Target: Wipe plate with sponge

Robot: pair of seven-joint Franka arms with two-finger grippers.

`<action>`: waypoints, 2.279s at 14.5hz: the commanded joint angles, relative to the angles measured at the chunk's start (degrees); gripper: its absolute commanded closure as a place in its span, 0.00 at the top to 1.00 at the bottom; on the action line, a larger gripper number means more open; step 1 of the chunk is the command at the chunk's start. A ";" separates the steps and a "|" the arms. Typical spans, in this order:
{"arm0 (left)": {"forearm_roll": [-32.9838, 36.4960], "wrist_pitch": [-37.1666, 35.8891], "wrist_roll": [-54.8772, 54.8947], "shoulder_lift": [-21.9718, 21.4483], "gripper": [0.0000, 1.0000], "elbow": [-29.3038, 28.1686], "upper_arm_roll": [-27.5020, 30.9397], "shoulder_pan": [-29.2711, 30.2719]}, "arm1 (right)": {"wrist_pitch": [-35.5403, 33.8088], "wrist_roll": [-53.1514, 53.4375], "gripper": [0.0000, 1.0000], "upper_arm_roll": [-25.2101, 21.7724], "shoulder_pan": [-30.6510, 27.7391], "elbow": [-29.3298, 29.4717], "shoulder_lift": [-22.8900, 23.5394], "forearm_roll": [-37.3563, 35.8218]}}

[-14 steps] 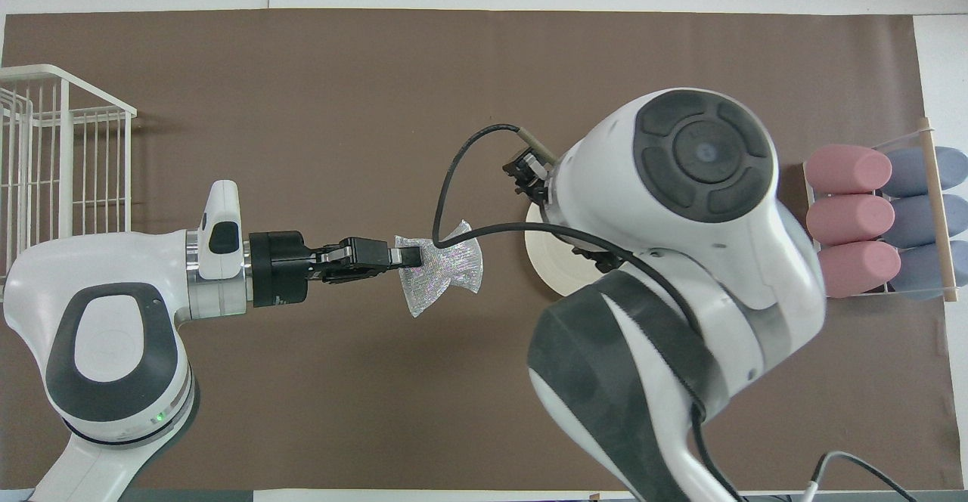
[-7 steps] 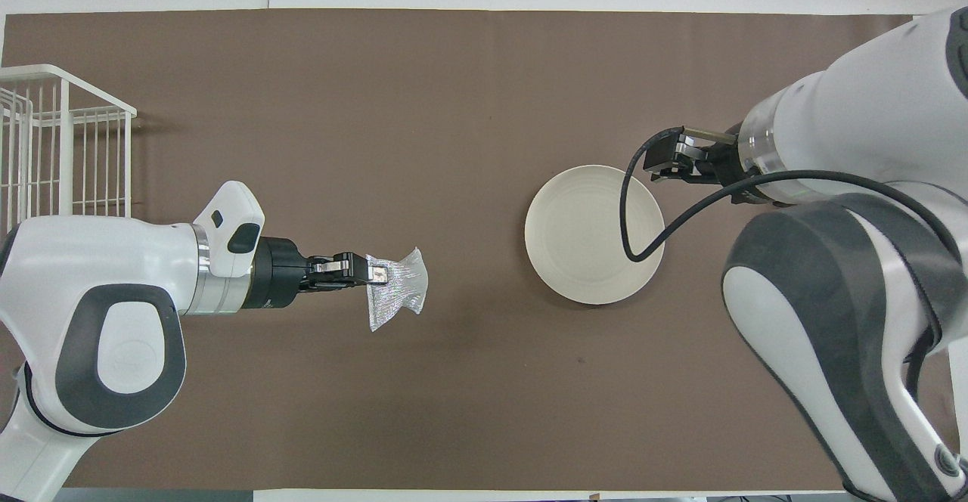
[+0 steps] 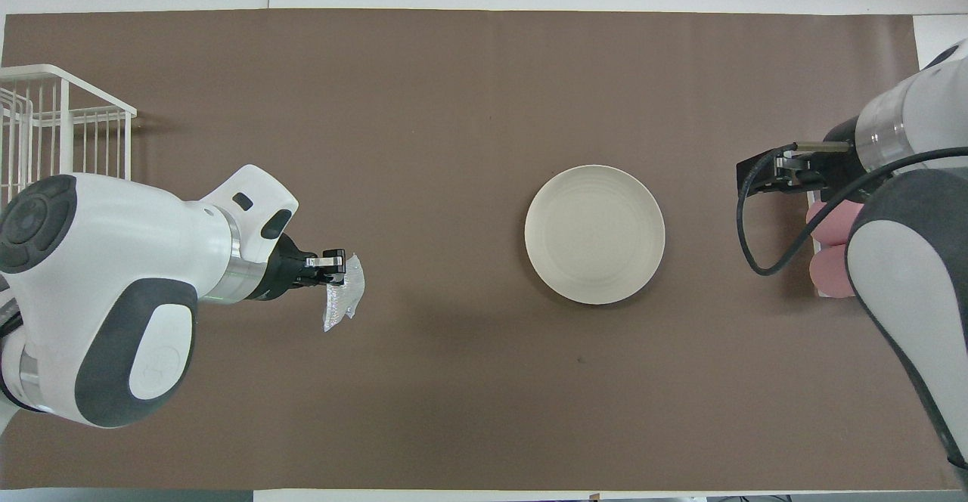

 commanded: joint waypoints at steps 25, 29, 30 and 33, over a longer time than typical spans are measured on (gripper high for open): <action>84.03 -33.15 -8.06 27.29 0.00 21.17 0.89 -1.27 | -2.89 -14.55 1.00 -10.44 3.66 -0.72 -2.87 -5.04; 90.54 -27.80 -8.06 30.02 0.00 21.17 0.89 3.82 | -2.62 -12.89 1.00 -10.18 3.66 -0.19 -2.60 -5.04; 90.90 -26.04 -8.06 30.20 0.00 21.09 0.98 5.06 | -2.62 -12.19 1.00 -10.18 3.75 0.16 -2.52 -5.04; 89.77 -24.18 -11.37 30.64 0.00 21.70 0.80 6.74 | -2.62 -12.18 1.00 -10.18 3.84 0.43 -2.25 -4.95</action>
